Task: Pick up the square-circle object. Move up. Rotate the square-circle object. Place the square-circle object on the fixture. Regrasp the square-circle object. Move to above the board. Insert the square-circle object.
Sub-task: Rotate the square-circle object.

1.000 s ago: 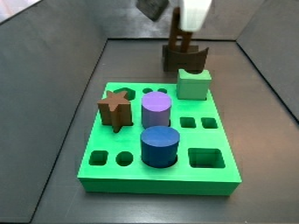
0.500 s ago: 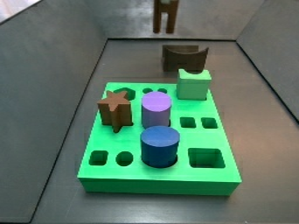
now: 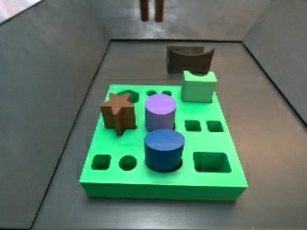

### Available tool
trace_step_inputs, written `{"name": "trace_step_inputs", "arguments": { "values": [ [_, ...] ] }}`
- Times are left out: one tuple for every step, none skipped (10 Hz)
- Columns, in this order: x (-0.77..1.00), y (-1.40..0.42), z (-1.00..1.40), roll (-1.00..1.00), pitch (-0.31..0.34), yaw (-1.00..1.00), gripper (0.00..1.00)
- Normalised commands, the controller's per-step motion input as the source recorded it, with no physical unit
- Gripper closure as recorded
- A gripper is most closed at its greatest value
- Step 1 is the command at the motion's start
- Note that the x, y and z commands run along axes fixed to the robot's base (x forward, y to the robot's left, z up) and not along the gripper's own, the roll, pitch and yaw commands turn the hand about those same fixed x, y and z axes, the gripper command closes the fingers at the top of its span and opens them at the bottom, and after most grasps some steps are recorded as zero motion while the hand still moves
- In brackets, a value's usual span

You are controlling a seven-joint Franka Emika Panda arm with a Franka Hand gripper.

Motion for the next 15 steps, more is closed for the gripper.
{"name": "trace_step_inputs", "arguments": {
  "values": [
    [-0.49,0.03,0.07,-0.15,-0.047,-0.04,1.0],
    [-0.4,0.03,0.06,-0.15,-0.056,-0.04,1.0],
    [-0.22,0.03,0.04,-0.16,-0.069,-0.05,1.0],
    [0.0,0.0,0.0,-1.0,-0.035,1.0,1.0],
    [0.07,0.02,-0.01,-1.0,-0.026,0.99,1.0],
    [0.07,0.03,-0.01,-1.0,-0.063,0.97,1.0],
    [0.05,0.0,-0.01,-1.0,-0.105,0.95,1.0],
    [0.03,0.01,-0.01,-0.94,-0.16,0.85,1.0],
    [0.01,0.01,0.0,-0.7,-0.149,0.58,1.0],
    [-0.01,0.01,0.0,-0.4,-0.118,0.26,1.0],
    [-0.02,0.0,0.0,-0.26,-0.098,0.13,1.0],
    [-0.09,0.03,0.0,-0.05,-0.025,1.0,1.0],
    [-0.09,0.03,0.0,-0.04,-0.024,1.0,1.0],
    [-0.06,0.0,0.01,-0.03,-0.03,1.0,1.0],
    [-0.05,0.01,0.02,-0.04,-0.033,1.0,1.0]
  ]
}}
